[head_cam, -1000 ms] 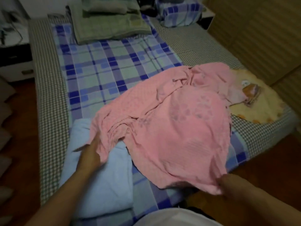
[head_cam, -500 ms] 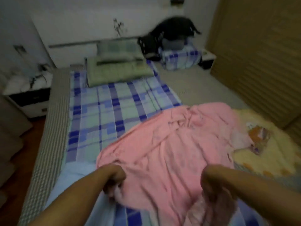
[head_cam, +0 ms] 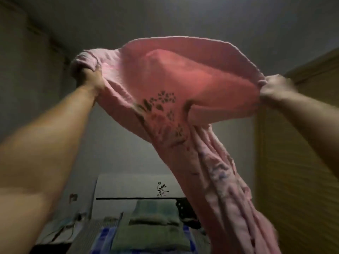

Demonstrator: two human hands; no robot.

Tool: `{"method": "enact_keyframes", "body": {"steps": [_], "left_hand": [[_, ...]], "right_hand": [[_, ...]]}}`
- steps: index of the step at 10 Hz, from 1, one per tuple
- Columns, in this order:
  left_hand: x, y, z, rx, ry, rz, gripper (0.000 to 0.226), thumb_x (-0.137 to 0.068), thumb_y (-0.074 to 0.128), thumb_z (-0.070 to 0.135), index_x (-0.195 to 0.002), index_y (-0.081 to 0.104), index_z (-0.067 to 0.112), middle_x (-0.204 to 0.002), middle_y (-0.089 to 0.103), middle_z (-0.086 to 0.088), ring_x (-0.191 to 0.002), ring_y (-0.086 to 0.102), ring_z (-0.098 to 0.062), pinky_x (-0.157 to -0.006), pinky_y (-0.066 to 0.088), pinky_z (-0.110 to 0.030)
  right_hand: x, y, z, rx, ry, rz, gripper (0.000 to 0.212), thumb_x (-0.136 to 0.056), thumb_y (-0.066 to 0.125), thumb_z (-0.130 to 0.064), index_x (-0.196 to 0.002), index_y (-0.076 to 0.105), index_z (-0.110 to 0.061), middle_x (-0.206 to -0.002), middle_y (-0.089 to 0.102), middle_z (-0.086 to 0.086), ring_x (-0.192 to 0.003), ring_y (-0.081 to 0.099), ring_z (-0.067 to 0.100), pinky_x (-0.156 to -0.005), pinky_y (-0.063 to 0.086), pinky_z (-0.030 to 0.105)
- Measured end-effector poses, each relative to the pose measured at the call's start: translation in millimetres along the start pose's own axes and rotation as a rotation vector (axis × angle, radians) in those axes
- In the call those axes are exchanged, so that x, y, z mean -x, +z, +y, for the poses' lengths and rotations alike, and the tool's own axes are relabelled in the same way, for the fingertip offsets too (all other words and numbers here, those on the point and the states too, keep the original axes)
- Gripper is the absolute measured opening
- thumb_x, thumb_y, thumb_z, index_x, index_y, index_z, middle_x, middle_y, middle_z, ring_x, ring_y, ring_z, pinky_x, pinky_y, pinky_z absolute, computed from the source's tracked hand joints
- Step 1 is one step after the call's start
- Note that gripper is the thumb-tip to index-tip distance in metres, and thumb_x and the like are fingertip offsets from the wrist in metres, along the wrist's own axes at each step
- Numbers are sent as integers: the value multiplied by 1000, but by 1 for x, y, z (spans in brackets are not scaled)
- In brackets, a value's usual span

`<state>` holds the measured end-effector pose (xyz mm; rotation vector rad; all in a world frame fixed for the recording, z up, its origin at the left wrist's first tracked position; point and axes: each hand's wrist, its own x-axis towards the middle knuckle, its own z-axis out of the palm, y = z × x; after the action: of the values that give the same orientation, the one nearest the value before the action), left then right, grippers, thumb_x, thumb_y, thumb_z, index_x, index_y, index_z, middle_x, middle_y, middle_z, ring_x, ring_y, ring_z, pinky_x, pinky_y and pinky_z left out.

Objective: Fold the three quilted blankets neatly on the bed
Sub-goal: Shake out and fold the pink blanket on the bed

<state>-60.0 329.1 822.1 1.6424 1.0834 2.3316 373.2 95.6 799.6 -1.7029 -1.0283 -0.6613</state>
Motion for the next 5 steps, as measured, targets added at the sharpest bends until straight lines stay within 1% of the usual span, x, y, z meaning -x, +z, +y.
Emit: {"method": "enact_keyframes", "body": {"steps": [1,2,3,4,5], "left_hand": [[28,-43,-2,70,-86,70,27,-93,46,36,-67,39,33,-76,44,15,-62,43,2,-51,42,-10],[123,-84,-25,89,-97,-82,28,-92,57,32,-66,56,20,-74,58,8,-64,55,-1,-63,46,-18],[257,-117,-73,12,-393,-342,45,-80,66,59,-96,67,17,-100,69,3,-90,65,-15,-85,54,-33],[409,-183,-132,-206,-601,-507,68,-74,59,70,-107,71,12,-107,73,-12,-96,69,-28,-85,58,-42],[524,-277,-152,-285,-897,-579,32,-91,60,35,-108,74,12,-102,74,-11,-90,70,-28,-80,61,-36]], "right_hand": [[47,-53,51,136,156,298,33,-87,49,-29,-107,64,-7,-111,64,26,-102,63,43,-88,51,45],[135,-70,88,159,119,-154,16,-84,57,-21,-89,61,-7,-88,61,28,-71,59,37,-56,50,31],[251,-49,130,120,269,-899,9,-92,61,-9,-94,64,-1,-77,62,19,-59,62,35,-44,45,28],[394,-32,196,360,395,-1203,18,-92,63,-18,-105,66,-8,-81,64,7,-70,67,22,-42,47,22],[513,-58,289,422,602,-1122,65,-88,61,-44,-142,48,-11,-109,64,14,-102,64,30,-71,51,32]]}}
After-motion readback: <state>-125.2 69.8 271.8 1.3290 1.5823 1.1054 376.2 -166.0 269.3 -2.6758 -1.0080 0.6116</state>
